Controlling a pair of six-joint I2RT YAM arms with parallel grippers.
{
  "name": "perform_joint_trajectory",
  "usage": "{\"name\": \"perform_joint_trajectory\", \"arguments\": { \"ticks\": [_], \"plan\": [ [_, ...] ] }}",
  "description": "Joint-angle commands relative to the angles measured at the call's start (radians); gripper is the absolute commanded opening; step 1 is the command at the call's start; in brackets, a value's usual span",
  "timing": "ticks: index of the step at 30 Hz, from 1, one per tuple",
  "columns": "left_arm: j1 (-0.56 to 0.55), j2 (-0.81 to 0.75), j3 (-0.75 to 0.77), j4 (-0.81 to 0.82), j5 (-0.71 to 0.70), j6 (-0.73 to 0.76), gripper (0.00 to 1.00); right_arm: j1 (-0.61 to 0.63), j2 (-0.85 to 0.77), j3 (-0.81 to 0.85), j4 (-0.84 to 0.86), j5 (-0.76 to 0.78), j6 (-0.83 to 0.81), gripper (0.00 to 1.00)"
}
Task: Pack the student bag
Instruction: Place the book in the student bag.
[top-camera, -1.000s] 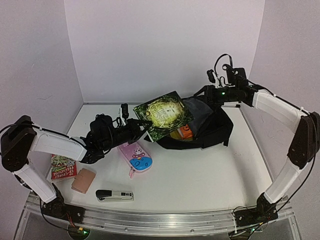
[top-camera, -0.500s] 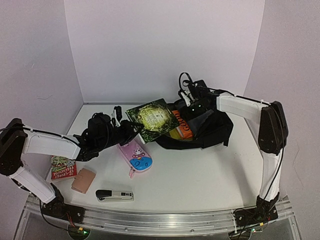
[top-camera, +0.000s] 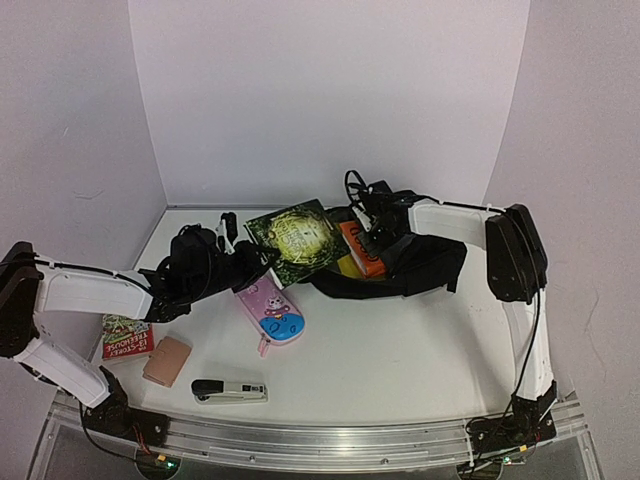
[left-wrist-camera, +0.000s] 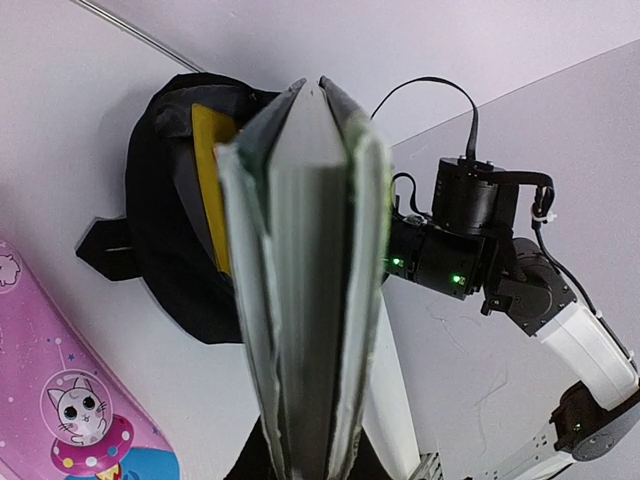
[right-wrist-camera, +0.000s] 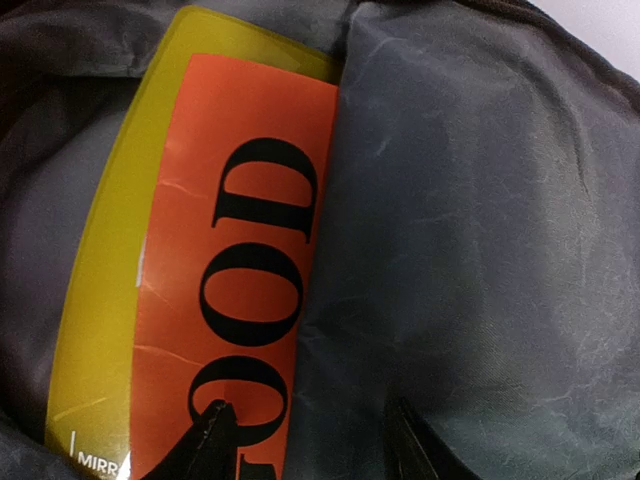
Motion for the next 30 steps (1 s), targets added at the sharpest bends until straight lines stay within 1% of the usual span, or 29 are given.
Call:
{"name": "perform_joint_trajectory", "arguments": {
  "ticks": [1,3,5,6,12,19,23,30],
  "plan": [
    [0.008,-0.031,0.036,0.097,-0.001,0.020,0.00,-0.005,0.017,0.037,-0.024,0.091,-0.014,0.37],
    [0.011,-0.023,0.040,0.094,-0.001,0.015,0.00,-0.006,0.014,0.041,-0.030,0.102,-0.014,0.24],
    [0.015,-0.013,0.052,0.079,0.028,0.012,0.00,-0.006,0.006,0.048,-0.040,0.113,-0.017,0.04],
    [0.017,-0.006,0.059,0.073,0.040,0.013,0.00,-0.006,-0.004,0.054,-0.047,0.113,-0.015,0.00],
    [0.026,0.056,0.098,0.067,0.103,0.021,0.00,-0.006,-0.113,0.058,-0.077,0.023,0.024,0.00],
    [0.043,0.182,0.180,0.159,0.252,0.017,0.00,-0.006,-0.216,0.045,-0.086,-0.091,0.055,0.00],
    [0.055,0.263,0.219,0.256,0.320,-0.020,0.00,-0.006,-0.247,0.034,-0.089,-0.130,0.068,0.00],
    [0.078,0.415,0.316,0.324,0.382,-0.126,0.00,-0.006,-0.265,0.020,-0.097,-0.172,0.087,0.00]
  ]
}}
